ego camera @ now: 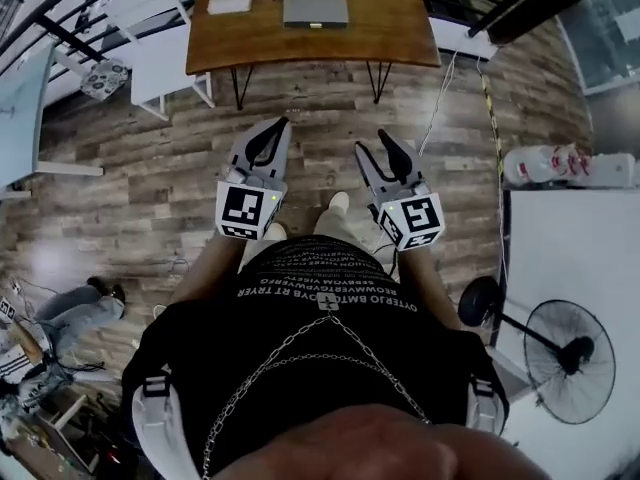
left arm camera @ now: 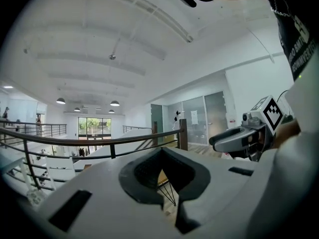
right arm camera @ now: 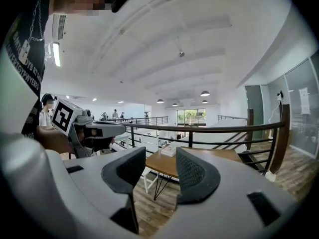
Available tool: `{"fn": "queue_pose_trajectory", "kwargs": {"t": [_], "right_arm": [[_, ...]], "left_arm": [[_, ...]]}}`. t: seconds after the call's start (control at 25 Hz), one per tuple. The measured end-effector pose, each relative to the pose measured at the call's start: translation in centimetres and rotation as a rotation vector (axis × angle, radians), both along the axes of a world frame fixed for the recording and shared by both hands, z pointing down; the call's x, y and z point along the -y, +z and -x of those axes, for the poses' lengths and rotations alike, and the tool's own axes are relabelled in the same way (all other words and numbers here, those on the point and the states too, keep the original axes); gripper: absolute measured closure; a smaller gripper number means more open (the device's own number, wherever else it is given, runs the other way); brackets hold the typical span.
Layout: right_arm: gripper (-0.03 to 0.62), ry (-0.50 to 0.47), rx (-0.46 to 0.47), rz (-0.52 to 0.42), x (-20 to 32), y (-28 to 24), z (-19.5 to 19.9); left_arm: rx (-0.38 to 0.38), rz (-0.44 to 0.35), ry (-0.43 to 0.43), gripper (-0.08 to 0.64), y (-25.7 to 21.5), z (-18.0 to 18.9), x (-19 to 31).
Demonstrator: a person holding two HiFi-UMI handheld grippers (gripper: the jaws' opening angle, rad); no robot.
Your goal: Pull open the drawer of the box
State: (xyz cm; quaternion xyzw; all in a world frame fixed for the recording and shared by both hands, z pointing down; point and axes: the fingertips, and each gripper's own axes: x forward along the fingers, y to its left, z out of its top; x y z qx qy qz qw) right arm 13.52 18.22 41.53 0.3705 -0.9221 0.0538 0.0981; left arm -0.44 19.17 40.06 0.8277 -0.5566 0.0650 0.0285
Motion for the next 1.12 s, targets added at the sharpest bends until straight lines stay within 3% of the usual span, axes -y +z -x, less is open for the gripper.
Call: {"fn": "queue_pose_trajectory", "kwargs": {"t": [0.12,0.52,1.12], "right_arm": [[0.41,-0.033,-0.005,0.011,2.1,0.4,0.1],[0.41,-0.107,-0.004,0.016,5.2,0.9,1.3],[0.416,-0.12,0.029,-0.022,8.7,-1.3,-0.9]], "left_arm": [[0.003,-0.027,-0.022,0.555,-0.7,-0.7,1.6],[0.01,0.007,-0.016,0.555,0.7,-1.3,3.8],[0.025,-0.006,-0.022,0.555,-1.6,-3.3,7.2]]}}
